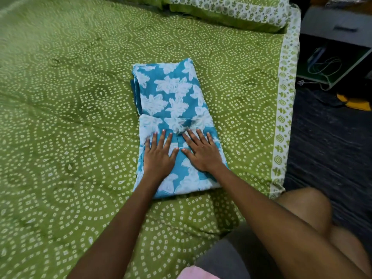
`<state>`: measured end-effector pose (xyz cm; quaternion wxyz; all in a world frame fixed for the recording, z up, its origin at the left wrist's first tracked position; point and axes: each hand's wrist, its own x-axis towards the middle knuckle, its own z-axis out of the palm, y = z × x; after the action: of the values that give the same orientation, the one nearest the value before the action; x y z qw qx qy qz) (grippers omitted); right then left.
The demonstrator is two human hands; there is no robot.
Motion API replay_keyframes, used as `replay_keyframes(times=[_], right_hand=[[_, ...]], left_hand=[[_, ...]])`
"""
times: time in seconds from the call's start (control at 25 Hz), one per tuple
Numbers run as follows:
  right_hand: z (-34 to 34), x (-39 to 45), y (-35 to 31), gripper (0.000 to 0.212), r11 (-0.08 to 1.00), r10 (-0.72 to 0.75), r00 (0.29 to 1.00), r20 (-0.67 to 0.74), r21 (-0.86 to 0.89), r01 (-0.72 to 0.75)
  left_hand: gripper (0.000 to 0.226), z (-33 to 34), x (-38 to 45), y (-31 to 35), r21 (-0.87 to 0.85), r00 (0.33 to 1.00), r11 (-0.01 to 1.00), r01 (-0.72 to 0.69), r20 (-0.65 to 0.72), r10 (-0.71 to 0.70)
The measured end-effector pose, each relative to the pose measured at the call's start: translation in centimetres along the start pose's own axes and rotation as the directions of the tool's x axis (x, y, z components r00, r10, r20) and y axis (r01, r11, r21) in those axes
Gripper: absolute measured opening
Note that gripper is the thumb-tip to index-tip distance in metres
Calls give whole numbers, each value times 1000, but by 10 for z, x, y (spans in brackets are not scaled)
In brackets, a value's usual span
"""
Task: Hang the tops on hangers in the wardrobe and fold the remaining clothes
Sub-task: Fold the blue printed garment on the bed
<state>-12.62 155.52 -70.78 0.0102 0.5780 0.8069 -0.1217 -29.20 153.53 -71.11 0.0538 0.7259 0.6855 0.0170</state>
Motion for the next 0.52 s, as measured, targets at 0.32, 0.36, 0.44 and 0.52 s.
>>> replay_keyframes(times=[0.32,0.36,0.44,0.52], right_hand=[[-11,55,22,62,999,26,999,46,20,-27],[-13,65,26,62,998,51,997,61,27,-53],[-18,91,33,60,992,115,990,85,35,-119],[-19,115,36,56,991,127,989,82,20,-129]], left_hand=[[62,-10,89,-35,-7,986,992,-125,107,125],[62,-11,100,-40,2,990,994,-113,81,112],[61,-13,126,-48,14,996,997,-73,43,72],[58,-15,154,-56,21,996,997,-75,46,74]])
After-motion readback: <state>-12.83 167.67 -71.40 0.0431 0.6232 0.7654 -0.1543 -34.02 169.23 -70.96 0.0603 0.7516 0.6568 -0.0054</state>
